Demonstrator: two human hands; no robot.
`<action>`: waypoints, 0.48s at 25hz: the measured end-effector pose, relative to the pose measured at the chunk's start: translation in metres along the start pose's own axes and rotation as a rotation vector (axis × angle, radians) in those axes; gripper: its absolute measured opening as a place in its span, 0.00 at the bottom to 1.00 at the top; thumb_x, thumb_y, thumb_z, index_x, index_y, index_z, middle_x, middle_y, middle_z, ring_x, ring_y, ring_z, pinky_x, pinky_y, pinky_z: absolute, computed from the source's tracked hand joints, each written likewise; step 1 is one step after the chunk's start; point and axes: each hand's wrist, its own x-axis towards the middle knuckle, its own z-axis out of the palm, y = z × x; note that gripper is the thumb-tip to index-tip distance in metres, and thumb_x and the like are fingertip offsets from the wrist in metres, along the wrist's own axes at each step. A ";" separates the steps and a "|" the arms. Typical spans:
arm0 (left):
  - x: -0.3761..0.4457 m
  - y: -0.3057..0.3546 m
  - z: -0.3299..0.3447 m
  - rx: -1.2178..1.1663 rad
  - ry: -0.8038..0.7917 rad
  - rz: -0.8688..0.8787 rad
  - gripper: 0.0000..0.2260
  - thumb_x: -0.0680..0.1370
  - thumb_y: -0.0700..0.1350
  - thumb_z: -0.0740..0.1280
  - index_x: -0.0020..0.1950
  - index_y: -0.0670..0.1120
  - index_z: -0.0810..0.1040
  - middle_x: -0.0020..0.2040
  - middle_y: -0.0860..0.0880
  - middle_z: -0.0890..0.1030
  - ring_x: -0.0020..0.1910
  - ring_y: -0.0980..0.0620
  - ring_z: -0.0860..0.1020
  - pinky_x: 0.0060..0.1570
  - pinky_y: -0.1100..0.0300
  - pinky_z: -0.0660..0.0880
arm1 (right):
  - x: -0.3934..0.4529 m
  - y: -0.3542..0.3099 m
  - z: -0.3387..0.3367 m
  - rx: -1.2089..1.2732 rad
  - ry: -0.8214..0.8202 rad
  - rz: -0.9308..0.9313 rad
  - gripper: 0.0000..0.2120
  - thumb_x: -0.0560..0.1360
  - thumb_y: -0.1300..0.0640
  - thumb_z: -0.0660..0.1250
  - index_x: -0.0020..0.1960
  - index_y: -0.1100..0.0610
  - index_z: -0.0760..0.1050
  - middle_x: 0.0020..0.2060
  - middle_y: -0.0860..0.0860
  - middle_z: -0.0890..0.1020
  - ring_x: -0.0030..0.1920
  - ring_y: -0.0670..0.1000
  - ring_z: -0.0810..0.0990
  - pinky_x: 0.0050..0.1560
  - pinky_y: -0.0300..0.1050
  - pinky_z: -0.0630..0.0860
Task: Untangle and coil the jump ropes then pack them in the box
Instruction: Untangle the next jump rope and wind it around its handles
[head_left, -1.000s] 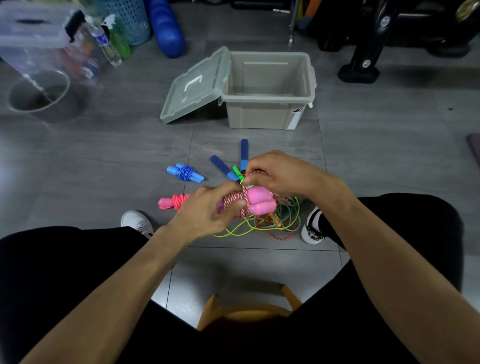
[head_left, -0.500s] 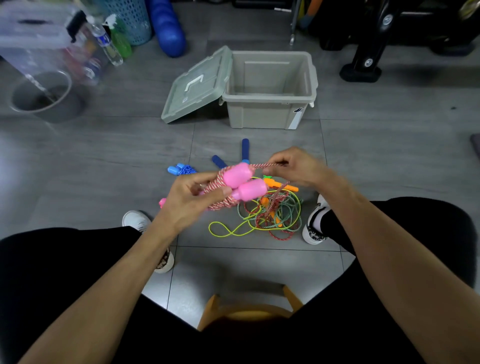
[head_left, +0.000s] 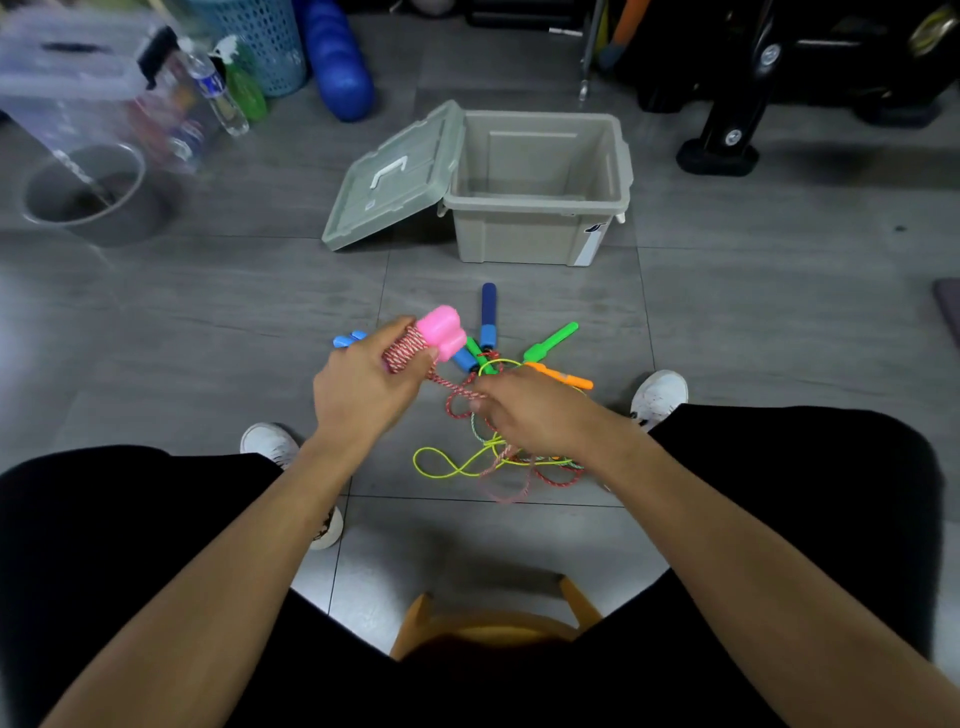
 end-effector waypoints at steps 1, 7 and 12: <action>-0.001 0.001 0.001 0.183 0.018 0.092 0.17 0.71 0.62 0.67 0.60 0.66 0.74 0.46 0.50 0.83 0.45 0.41 0.82 0.45 0.48 0.79 | -0.002 0.002 -0.009 -0.052 0.029 0.015 0.10 0.80 0.53 0.57 0.44 0.57 0.71 0.44 0.56 0.78 0.45 0.56 0.75 0.45 0.52 0.74; -0.002 0.000 0.002 0.589 -0.124 0.403 0.21 0.76 0.63 0.62 0.68 0.61 0.71 0.48 0.48 0.83 0.47 0.42 0.80 0.41 0.55 0.73 | -0.017 0.011 -0.045 -0.125 0.089 0.036 0.08 0.79 0.56 0.60 0.54 0.56 0.76 0.50 0.53 0.79 0.52 0.54 0.75 0.51 0.52 0.73; -0.006 -0.008 0.013 0.598 -0.209 0.602 0.34 0.67 0.76 0.49 0.65 0.62 0.74 0.44 0.50 0.84 0.43 0.45 0.81 0.36 0.57 0.71 | -0.014 0.016 -0.049 0.060 0.234 0.007 0.06 0.78 0.56 0.63 0.50 0.56 0.78 0.47 0.51 0.81 0.48 0.50 0.77 0.50 0.49 0.73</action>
